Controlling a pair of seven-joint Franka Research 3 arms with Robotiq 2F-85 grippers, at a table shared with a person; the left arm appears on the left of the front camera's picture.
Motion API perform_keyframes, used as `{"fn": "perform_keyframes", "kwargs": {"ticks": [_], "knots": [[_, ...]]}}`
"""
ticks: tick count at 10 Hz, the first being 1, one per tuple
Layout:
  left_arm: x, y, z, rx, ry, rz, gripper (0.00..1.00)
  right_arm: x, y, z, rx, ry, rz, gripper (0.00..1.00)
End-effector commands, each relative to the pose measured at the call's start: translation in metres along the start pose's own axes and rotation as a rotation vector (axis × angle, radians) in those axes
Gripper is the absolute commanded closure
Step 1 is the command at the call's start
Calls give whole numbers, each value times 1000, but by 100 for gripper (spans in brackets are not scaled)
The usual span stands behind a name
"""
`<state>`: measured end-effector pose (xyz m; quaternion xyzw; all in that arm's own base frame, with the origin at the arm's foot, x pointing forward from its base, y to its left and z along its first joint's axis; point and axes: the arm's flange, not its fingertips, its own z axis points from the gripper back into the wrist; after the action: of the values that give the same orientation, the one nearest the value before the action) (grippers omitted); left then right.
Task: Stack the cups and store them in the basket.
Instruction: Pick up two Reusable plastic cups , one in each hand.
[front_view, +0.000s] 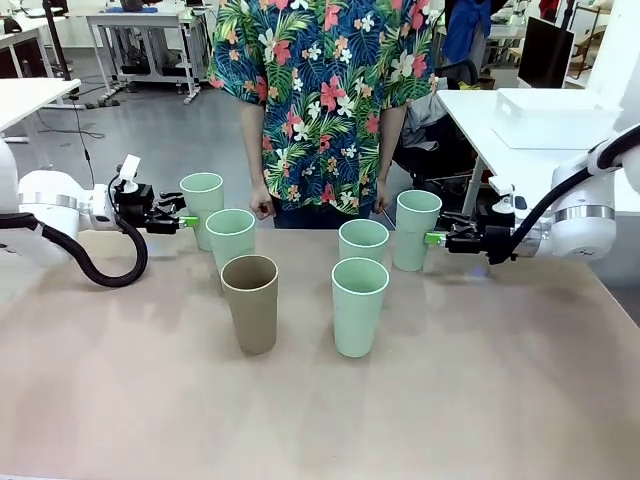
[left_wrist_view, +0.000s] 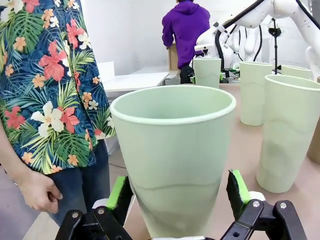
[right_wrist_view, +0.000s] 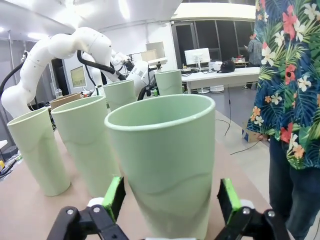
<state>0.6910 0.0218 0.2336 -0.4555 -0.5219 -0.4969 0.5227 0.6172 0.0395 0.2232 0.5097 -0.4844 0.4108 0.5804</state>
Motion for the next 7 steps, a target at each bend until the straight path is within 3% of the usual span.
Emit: {"fn": "perform_keyframes", "kwargs": {"ticks": [1, 7], "knots": [[-4, 1, -9, 19, -17, -25, 0, 1, -4, -10, -15, 9, -18, 0], [-6, 4, -30, -5, -30, 0, 0, -1, -7, -21, -1, 16, -52, 0]]}}
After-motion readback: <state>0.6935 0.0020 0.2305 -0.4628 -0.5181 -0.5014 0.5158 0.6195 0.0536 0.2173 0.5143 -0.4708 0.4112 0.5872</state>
